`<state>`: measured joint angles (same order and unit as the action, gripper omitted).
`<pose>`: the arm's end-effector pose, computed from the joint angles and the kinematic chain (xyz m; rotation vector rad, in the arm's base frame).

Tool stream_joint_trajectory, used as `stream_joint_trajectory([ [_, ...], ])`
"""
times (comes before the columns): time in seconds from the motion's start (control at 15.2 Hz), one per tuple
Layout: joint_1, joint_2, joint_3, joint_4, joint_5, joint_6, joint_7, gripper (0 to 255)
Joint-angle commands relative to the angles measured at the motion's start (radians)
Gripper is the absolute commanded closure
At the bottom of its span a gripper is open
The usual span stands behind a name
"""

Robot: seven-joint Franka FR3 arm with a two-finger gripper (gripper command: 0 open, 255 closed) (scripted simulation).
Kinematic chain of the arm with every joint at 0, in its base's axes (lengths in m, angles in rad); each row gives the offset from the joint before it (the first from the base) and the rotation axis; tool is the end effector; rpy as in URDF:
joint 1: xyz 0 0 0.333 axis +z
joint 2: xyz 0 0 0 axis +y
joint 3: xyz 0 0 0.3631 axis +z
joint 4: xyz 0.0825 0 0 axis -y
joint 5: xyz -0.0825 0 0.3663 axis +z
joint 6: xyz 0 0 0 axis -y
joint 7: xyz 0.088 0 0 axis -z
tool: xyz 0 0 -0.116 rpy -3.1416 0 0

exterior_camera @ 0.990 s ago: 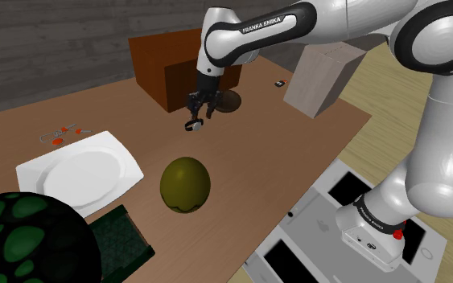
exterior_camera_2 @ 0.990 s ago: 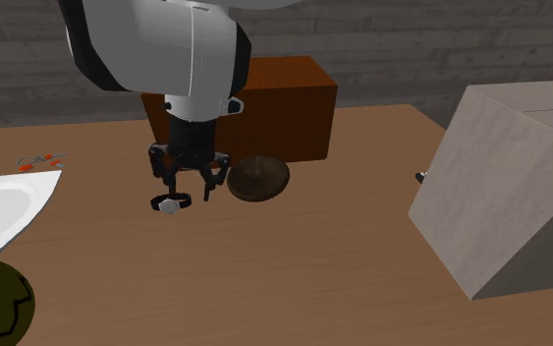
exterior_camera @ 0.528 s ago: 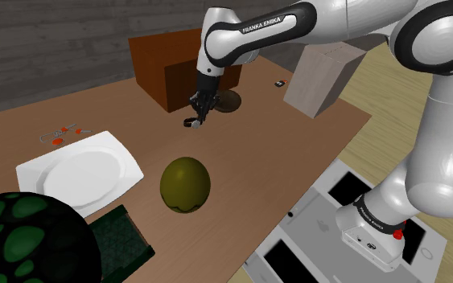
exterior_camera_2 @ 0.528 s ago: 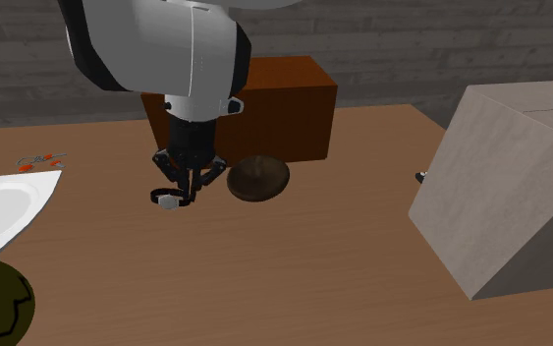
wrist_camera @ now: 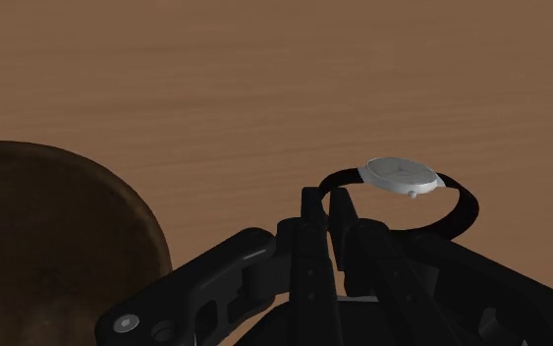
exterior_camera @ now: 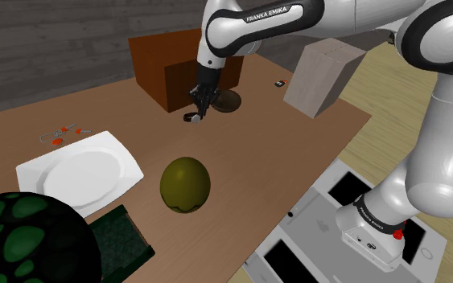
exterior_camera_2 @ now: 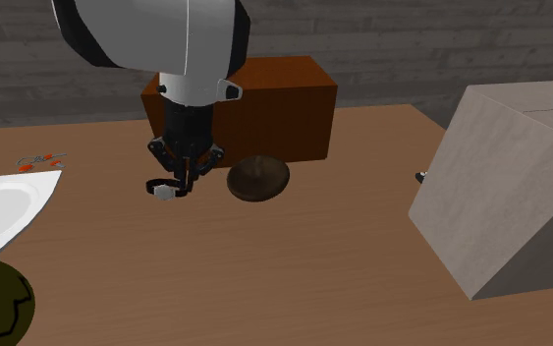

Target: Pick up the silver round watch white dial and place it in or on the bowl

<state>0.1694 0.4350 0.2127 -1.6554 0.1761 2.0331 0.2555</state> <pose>0.6226 0.2417 0.4038 -2.9187 -0.0389 0.1822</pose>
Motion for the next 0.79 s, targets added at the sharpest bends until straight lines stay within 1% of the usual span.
stream_joint_trajectory([
  [0.0, -0.001, -0.009, 0.0, 0.015, 0.0, -0.024, 0.004, 255],
  [0.73, -0.004, -0.051, 0.002, 0.102, -0.001, -0.151, 0.027, 255],
])
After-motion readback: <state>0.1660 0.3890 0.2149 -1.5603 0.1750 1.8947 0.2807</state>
